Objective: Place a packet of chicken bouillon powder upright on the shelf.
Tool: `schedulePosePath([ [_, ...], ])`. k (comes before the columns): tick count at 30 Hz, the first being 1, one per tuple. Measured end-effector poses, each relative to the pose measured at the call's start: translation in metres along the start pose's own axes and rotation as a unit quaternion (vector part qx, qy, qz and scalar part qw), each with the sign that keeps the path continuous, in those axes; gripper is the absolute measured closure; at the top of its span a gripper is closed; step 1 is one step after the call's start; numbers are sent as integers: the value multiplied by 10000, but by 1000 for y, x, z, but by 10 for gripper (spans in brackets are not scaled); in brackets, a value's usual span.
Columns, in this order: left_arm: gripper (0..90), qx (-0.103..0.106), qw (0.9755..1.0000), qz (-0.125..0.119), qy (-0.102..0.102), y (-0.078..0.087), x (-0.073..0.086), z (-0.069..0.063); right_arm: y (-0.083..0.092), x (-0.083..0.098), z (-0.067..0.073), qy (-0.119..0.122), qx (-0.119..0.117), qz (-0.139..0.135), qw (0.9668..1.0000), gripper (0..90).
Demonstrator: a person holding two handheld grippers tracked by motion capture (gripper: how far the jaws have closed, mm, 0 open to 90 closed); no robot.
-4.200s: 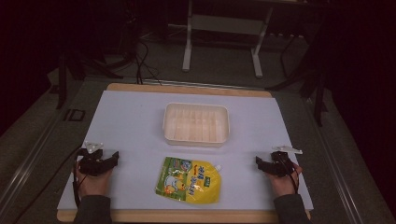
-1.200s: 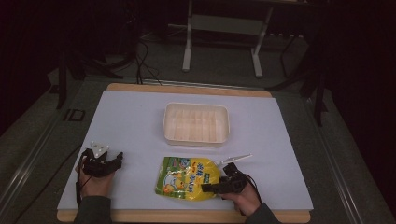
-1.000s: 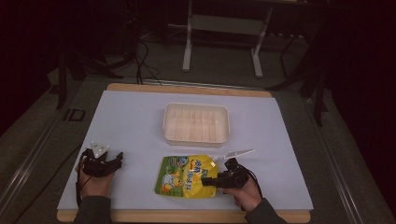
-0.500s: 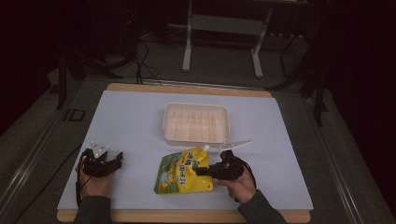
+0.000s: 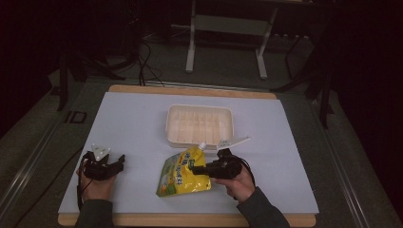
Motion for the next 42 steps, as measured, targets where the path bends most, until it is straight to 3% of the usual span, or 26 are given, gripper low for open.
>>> schedulePosePath([
  [22,331,1,10000,-1,31,0,0,1,-10,-21,8,390,55,200,9990,900],
  [42,330,28,10000,-5,66,1,0,1,-5,-33,13,532,117,217,9983,899],
])
Point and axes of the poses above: each handheld gripper's, and its own axes: y roughly backward along the jaws, x roughly out of its underside, z roughly to its left, the point moved 9 cm from there along -y, roughly forward along the jaws, and after that the axes turned 15 degrees about -x, right-handed, at the moved point
